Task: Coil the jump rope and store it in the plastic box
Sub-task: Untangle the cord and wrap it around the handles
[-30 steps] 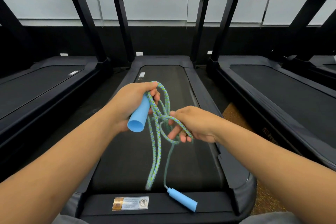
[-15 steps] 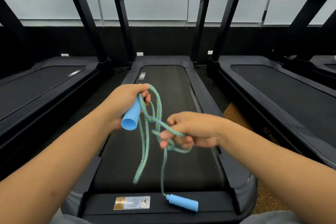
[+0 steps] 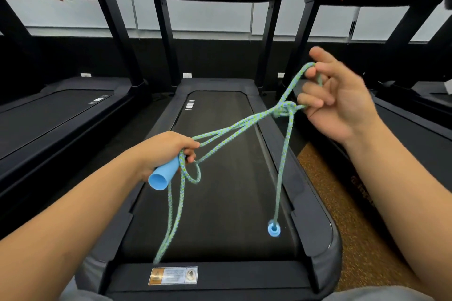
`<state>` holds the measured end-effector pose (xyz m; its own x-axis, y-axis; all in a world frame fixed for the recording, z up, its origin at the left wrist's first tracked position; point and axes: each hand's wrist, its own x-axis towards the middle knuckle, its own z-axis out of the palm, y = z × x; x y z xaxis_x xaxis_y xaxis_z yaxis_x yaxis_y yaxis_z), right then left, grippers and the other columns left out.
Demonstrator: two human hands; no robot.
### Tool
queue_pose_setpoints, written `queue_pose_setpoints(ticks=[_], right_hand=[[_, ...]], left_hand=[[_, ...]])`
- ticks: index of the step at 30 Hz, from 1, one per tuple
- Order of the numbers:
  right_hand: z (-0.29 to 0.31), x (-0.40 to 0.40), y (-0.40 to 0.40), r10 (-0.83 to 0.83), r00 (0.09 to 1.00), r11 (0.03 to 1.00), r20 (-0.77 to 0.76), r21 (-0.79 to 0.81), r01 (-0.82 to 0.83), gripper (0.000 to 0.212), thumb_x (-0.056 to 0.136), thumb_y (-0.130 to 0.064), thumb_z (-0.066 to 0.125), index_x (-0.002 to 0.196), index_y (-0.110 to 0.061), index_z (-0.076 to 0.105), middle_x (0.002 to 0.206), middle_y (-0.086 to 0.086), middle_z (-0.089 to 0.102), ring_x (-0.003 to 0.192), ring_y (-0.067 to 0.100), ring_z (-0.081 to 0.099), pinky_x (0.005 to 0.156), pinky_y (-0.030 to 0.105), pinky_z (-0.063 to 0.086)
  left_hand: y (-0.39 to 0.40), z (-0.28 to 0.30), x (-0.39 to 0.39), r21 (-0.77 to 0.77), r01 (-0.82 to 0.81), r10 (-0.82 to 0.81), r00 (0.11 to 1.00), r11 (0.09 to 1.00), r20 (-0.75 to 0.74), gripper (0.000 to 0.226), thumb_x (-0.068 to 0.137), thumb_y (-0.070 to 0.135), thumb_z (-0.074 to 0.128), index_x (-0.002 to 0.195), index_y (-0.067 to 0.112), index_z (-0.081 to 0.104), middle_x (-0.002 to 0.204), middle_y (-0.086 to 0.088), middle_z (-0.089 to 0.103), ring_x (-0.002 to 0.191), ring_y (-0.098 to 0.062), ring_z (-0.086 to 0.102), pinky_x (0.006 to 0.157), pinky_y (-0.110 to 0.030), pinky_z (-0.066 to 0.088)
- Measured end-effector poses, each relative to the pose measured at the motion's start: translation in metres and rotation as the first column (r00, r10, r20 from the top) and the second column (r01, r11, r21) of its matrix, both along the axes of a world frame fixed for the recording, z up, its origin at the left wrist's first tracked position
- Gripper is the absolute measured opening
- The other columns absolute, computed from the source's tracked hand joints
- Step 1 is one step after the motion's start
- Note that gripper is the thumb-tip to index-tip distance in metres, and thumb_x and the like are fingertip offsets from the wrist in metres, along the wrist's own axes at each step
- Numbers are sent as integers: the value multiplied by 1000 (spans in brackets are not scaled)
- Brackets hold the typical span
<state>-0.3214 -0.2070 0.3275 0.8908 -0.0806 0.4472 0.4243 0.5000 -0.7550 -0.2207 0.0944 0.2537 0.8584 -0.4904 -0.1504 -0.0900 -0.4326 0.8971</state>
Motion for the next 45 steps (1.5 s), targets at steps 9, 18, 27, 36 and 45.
queue_pose_setpoints(ticks=[9,18,27,36,45], right_hand=[[50,-9,-15,279,927,928,250,177,-327,32,77,0,73,104,-16,69,82,4,67,50,11,42,58,25,43],[44,8,37,-24,999,885,-24,-466,10,19,100,-4,52,103,-18,64,88,0,71,39,3,22,37,15,21],[10,17,63,28,997,597,-76,-798,-78,11,104,-7,55,114,-9,60,92,9,72,42,7,28,40,21,26],[7,20,46,-116,993,358,-37,-934,7,24,89,-8,77,110,-13,66,99,14,75,58,8,55,43,21,42],[-12,39,-20,-469,864,20,185,-975,219,18,85,-10,79,91,-25,73,83,3,75,52,1,57,51,23,50]], left_hand=[[-15,-15,-9,157,118,-125,991,981,37,44,103,28,55,61,16,48,69,2,65,60,-17,41,56,-26,38],[-28,-6,-34,101,208,-214,975,973,53,35,86,47,77,117,34,70,107,3,66,69,-15,58,69,-31,52],[-48,17,-63,-299,164,-79,957,940,279,24,94,35,68,115,24,74,97,1,72,59,-2,54,59,-19,49],[-41,14,-49,-301,23,63,960,953,273,39,101,36,62,67,19,68,97,-39,61,66,-24,47,64,-37,39],[-21,13,-27,-241,-110,166,959,964,228,30,89,18,73,64,8,59,67,-13,48,60,-24,42,53,-28,33]])
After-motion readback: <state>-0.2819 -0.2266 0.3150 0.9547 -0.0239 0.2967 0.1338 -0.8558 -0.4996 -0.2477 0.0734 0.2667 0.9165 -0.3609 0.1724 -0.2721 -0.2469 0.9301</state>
